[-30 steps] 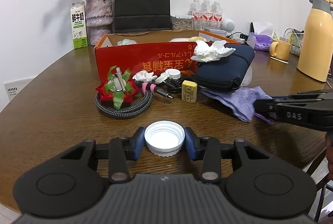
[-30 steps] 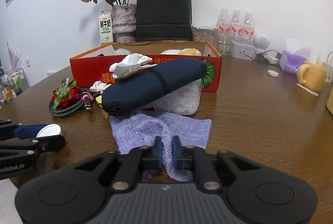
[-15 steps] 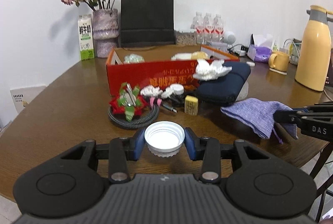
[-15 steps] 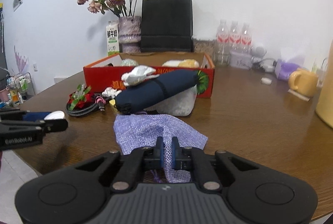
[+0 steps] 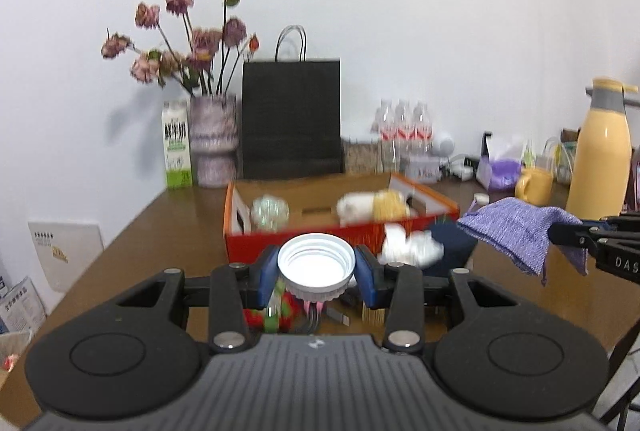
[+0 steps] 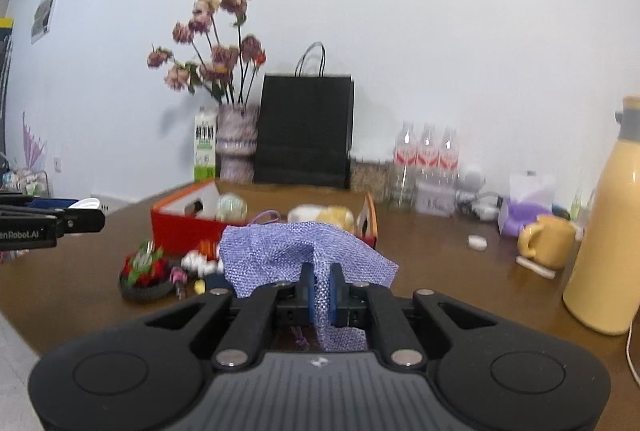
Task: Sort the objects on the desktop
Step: 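Lower the cap and purple cloth into the box and release both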
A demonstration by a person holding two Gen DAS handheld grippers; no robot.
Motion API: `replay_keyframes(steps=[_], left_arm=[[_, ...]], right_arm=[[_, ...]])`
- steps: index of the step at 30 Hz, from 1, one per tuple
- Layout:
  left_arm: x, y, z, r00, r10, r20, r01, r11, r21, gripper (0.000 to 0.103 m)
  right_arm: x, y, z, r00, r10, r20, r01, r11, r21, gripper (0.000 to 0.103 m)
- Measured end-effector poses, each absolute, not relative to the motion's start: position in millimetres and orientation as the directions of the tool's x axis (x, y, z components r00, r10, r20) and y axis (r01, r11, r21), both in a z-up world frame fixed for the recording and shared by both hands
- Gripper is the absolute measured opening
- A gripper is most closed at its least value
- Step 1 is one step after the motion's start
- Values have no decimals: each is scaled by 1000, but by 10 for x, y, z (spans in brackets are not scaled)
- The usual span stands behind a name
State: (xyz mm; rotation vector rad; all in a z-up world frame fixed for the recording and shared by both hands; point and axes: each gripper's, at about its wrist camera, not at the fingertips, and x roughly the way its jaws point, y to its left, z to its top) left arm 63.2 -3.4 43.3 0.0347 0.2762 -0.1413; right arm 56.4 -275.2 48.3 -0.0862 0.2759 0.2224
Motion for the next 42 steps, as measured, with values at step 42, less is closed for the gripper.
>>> replay_keyframes(steps=[42], left_arm=[[4026,-147,282,719,56,-692,60,988,142,41]], right_arm=[[4218,-1375,501,534,311,-786,-543,839,-37,6]])
